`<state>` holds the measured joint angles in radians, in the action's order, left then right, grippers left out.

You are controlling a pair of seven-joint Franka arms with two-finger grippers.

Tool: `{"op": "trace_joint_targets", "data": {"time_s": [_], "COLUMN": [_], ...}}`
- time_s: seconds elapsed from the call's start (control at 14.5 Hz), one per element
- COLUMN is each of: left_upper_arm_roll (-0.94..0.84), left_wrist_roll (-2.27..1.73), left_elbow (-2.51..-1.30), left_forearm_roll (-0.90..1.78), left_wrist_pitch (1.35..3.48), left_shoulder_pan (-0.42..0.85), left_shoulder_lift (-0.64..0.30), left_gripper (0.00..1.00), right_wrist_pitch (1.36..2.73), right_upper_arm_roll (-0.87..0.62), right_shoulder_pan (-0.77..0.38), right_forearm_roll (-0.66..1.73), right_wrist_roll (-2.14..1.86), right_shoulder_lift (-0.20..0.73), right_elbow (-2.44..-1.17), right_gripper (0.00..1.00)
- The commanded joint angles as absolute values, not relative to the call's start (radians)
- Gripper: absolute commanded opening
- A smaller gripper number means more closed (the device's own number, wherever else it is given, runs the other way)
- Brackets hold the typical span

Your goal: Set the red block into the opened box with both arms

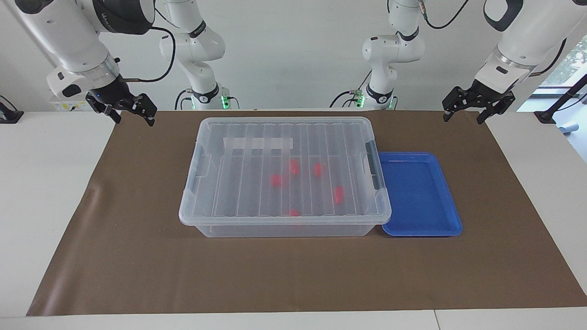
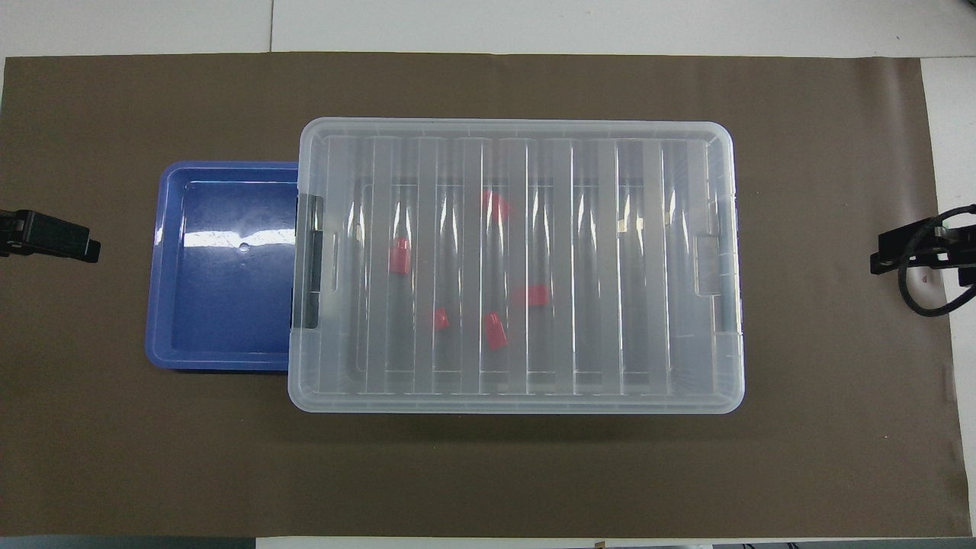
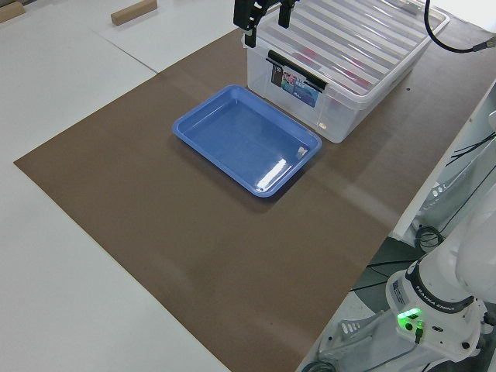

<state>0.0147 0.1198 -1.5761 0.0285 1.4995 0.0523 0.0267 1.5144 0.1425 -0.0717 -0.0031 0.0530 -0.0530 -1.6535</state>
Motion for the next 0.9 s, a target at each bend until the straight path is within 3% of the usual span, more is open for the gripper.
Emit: {"op": "trace_joint_targets", "data": {"time_s": [0.0,0.83], "left_upper_arm_roll": [0.026,0.025], "left_wrist_roll": [0.126,0.126], "left_elbow": [-1.577,-1.577], "left_forearm_roll": [0.011,0.011], "left_wrist_pitch": [1.483,1.483], "left_shoulder_pan": [0.066,0.066], "left_shoulder_lift": [0.038,0.038], "left_gripper": [1.0,1.0], "right_wrist_pitch": [1.509,1.566], "right_upper_arm_roll": [0.13,0.132], "right_shoulder_pan": [-0.057,-0.061], "right_forearm_roll": [0.002,-0.009], "right_wrist_roll": [0.014,0.023], "right_shoulder_lift": [-0.064,-0.089], "right_elbow": [-1.635,-1.671], "right_gripper": [1.0,1.0]}}
